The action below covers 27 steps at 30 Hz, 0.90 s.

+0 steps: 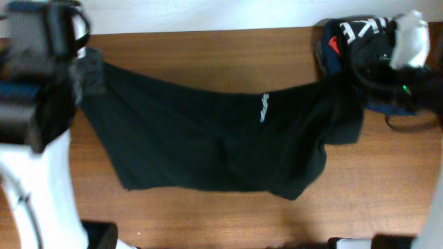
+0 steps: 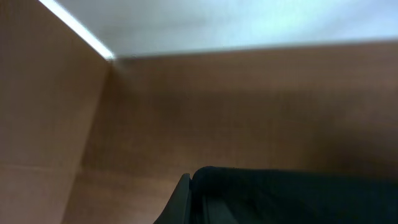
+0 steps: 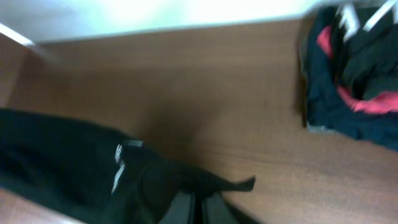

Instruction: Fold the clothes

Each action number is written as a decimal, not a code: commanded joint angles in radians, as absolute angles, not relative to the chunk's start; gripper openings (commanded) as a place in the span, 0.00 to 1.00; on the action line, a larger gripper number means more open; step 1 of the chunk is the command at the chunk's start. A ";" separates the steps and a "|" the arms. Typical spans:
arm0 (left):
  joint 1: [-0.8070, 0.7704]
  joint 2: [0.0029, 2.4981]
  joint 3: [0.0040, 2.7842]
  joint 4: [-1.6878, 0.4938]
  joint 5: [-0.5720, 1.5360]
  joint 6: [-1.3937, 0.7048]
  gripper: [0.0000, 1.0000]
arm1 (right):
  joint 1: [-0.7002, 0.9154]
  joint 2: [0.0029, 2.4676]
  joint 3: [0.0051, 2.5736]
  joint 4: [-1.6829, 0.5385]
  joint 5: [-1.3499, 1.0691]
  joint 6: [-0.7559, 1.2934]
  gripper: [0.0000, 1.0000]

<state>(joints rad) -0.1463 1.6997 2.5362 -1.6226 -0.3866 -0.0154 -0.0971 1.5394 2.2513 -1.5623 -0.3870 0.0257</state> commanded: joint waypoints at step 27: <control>-0.133 2.274 2.175 -1.126 -0.397 -0.080 0.01 | -0.040 2.300 2.296 -0.882 -0.382 0.010 0.88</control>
